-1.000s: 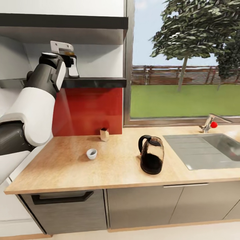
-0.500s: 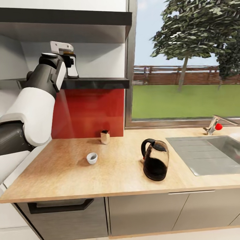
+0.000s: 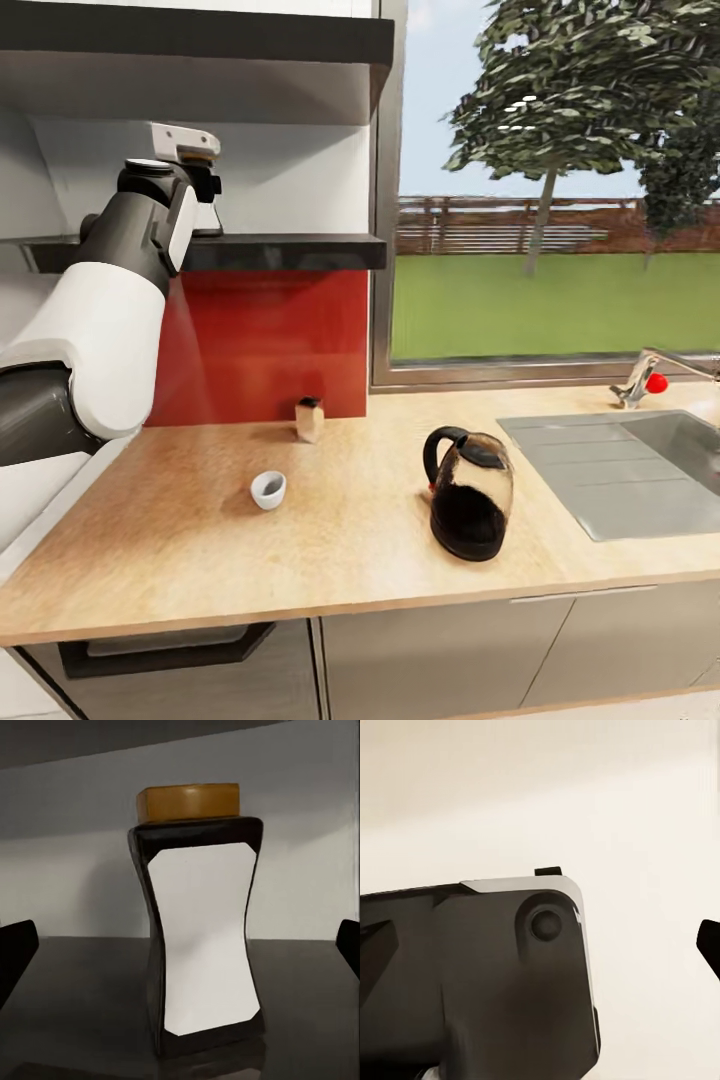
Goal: Set up a coffee station on the kitchen countertop: keep the coffee maker on the countertop, move the bottle of coffee from the kitchen shelf to the counter next to the coffee maker, place a paper coffee filter on top of the coffee maker, put the saucer next to the coffee maker with the coffee cup on the saucer, and place the electric kettle next to the coffee maker.
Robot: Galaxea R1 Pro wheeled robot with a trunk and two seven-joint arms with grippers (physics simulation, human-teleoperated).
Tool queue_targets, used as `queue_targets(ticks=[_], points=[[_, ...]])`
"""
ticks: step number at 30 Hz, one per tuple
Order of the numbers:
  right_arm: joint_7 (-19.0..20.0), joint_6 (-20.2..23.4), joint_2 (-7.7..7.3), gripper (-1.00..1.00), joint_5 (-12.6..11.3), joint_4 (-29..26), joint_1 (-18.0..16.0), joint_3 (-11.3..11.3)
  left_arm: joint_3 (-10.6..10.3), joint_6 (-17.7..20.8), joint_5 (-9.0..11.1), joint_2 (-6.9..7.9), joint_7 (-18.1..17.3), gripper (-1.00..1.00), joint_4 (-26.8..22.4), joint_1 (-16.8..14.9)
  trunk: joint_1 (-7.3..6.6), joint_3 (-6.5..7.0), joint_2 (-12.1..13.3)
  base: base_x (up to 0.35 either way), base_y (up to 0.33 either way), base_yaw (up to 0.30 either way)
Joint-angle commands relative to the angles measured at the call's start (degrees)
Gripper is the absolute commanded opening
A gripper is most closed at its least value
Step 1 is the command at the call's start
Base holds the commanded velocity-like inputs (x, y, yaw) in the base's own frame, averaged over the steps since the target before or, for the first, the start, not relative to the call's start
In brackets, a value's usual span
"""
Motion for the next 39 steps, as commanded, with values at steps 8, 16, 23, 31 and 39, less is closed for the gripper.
queue_targets(ticks=[8,16,23,31,39], points=[[0.0,-0.1,0.06,1.0,-0.1,-0.1,0.0,-0.3,0.3,0.2,-0.2,-0.06,0.0,1.0,0.0,-0.1,0.06,-0.12,-0.1,0.042,0.0,-0.032],[0.0,-0.1,0.05,1.0,-0.1,-0.1,0.0,-0.3,0.3,0.3,-0.1,0.01,-0.1,1.0,0.3,0.0,0.06,-0.12,-0.1,0.12,0.0,-0.001],[0.0,-0.2,0.03,1.0,0.0,0.0,0.0,-0.3,0.3,0.3,-0.1,0.02,-0.1,1.0,0.4,0.0,0.06,-0.12,-0.1,0.026,0.0,0.0],[0.0,-0.2,0.03,1.0,0.1,0.0,0.0,-0.3,0.4,0.3,-0.1,0.16,-0.1,1.0,0.4,0.0,0.06,-0.12,-0.1,0.114,0.0,0.0],[0.0,-0.1,0.03,1.0,0.1,0.0,0.0,-0.3,0.4,0.3,0.0,1.02,-0.1,1.0,0.4,0.1,0.06,-0.12,-0.1,0.006,0.035,0.0]])
